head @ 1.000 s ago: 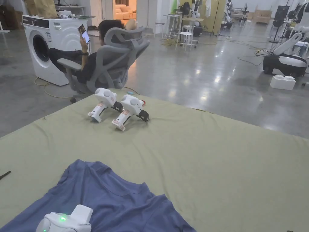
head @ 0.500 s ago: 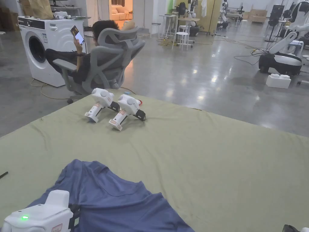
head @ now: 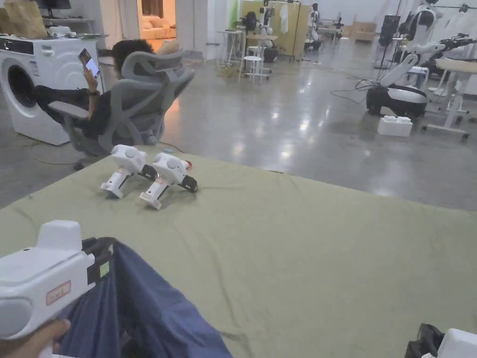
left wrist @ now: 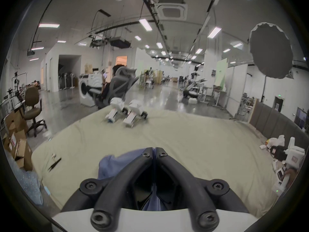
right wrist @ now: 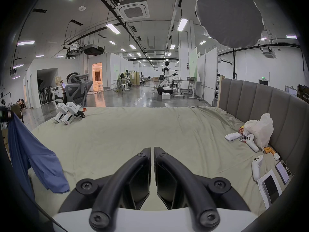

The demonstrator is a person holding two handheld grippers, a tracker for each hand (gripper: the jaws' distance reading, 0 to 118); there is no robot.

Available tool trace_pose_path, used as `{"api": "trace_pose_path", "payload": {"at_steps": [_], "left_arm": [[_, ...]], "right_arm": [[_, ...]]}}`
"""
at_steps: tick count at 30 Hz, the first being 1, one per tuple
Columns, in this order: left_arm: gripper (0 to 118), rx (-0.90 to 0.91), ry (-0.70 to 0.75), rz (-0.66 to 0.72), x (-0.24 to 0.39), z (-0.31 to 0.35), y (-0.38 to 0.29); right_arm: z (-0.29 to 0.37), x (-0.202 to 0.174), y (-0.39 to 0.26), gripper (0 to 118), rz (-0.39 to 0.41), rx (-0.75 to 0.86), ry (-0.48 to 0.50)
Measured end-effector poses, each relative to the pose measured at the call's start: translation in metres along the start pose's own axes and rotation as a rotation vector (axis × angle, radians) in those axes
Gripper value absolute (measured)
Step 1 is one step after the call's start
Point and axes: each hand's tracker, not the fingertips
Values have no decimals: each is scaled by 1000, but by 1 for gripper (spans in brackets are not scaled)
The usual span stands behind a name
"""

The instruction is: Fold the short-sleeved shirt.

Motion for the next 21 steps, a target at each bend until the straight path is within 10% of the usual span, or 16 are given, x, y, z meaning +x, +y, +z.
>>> {"api": "trace_pose_path", "payload": {"at_steps": [21], "left_arm": [[0, 94, -540, -189, 264, -10, 44]], "right_arm": [[55, 80, 10, 4, -79, 94, -104]]}}
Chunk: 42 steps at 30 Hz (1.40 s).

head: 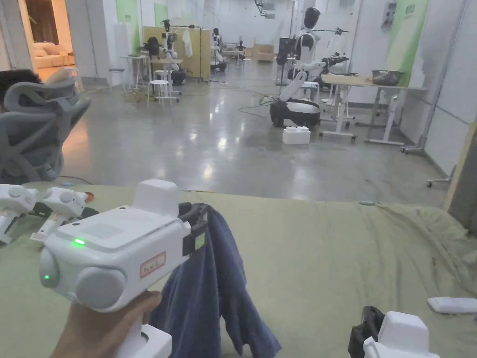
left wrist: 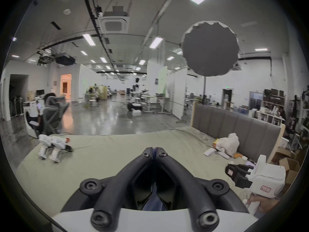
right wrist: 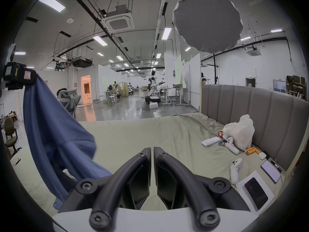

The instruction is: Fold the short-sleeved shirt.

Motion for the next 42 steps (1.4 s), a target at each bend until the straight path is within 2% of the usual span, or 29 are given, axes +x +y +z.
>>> {"api": "trace_pose_path", "payload": {"at_steps": [4, 13, 14, 17, 21, 24, 26, 30, 34, 36, 39, 42], "left_arm": [[0, -63, -140, -17, 49, -31, -32], [1, -326, -174, 6, 97, -77, -132], [6, -342, -174, 12, 97, -83, -139], [45, -353, -164, 40, 89, -87, -149], [61, -307, -97, 68, 67, -70, -142], [61, -243, -22, 75, 44, -53, -130], [56, -208, 58, 74, 25, -44, -124], [21, -131, 195, 62, -10, -27, -116], [2, -55, 324, 36, -37, -6, -109], [0, -25, 394, 22, -48, 2, -108], [0, 9, 424, 28, -64, 14, -110], [0, 36, 461, -35, -71, 21, -113]], "right_arm": [[7, 22, 0, 4, -7, 5, -39], [10, 53, -7, 4, -36, -25, -106], [9, 54, -8, 4, -35, -28, -109], [7, 54, -10, 4, -33, -38, -108], [3, 46, -11, 4, -34, -43, -97], [0, 36, -10, 4, -31, -42, -77], [-3, 27, -9, 4, -25, -41, -60], [-10, 8, -5, 4, -7, -33, -32], [-19, -9, 6, 4, 18, -8, -9], [-23, -16, 13, 4, 30, 6, -3], [-28, -25, 23, 4, 46, 23, 6], [-30, -33, 29, 4, 64, 42, 12]]}}
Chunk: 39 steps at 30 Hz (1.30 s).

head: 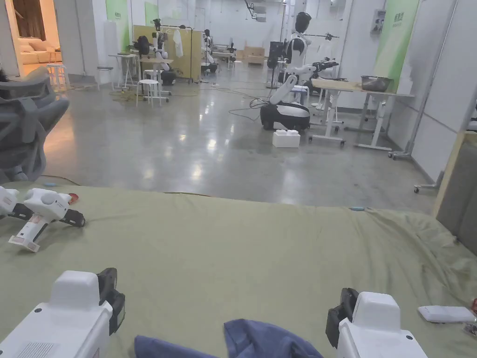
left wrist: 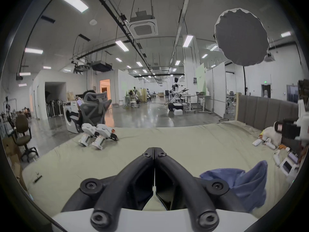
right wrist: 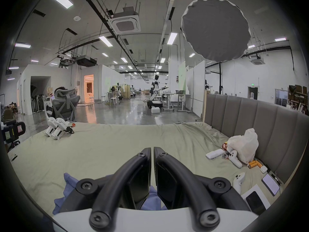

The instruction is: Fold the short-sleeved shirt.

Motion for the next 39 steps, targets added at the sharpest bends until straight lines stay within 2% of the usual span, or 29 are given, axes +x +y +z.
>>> {"api": "trace_pose_path", "payload": {"at_steps": [2, 8, 16, 26, 33, 38, 39], "left_arm": [[0, -10, 27, -30, -4, -2, -4], [0, -22, 38, -4, -9, -6, -10], [0, -55, 2, -23, -5, -16, -19], [0, -421, -117, -12, 5, -36, -73], [0, -531, -123, 87, 0, -59, -106], [0, -570, -126, 172, -12, -98, -111], [4, -583, -126, 186, -15, -109, -111]], "right_arm": [[-2, -5, 4, 4, 9, 9, 3], [-6, -15, 10, 4, 17, 18, 12], [-9, -21, 12, 4, 31, 19, 19], [-19, -19, 0, 4, 35, -17, 21], [-28, -19, -11, 4, 38, -52, 24], [-40, -14, -17, 4, 34, -74, 21], [-42, -13, -17, 4, 32, -79, 21]]}}
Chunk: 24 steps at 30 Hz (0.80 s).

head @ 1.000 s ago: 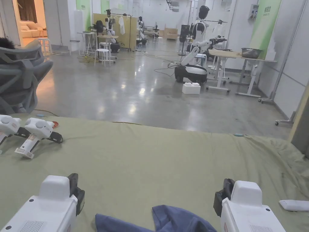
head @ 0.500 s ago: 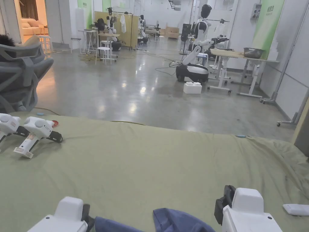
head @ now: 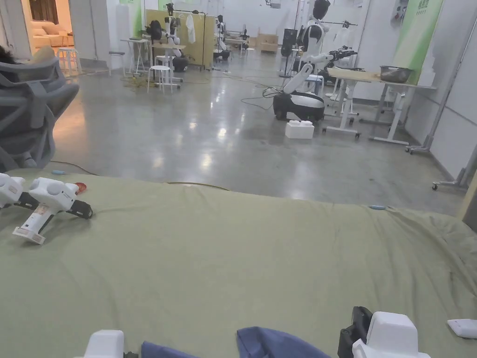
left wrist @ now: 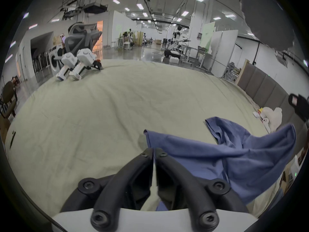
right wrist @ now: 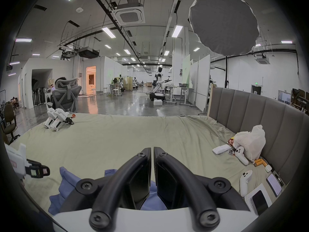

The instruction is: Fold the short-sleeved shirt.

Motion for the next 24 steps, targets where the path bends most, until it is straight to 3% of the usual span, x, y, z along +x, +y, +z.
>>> {"api": "trace_pose_path", "payload": {"at_steps": [2, 3, 4, 5, 9, 14, 19, 21, 22, 24], "left_arm": [[26, -28, -12, 35, -5, -20, 14], [54, -41, -13, 46, -7, -30, 20], [72, -71, -17, 57, -9, -44, 26], [81, -106, -13, 60, -8, -53, 31], [83, -193, 26, 33, 1, -84, 37], [66, -250, 79, -121, 31, -86, 22], [5, -200, 49, -205, 51, -70, 12], [1, -205, 48, -229, 55, -64, 12], [1, -201, 43, -224, 51, -60, 15], [1, -180, 11, -177, 50, -46, 17]], "right_arm": [[-6, 3, -3, 4, -3, -12, -3], [-9, 4, -4, 4, -4, -17, -4], [-12, 6, -6, 4, -7, -23, -7], [-14, 9, -8, 4, -11, -29, -9], [-23, 21, -18, 4, -22, -67, -23], [-28, 43, -32, 4, -25, -124, -54], [-35, 67, -44, 5, -36, -196, -79], [-41, 76, -48, 6, -26, -266, -61], [-43, 82, -52, 14, -38, -290, -63], [-49, 91, -59, 42, -26, -364, -55]]}}
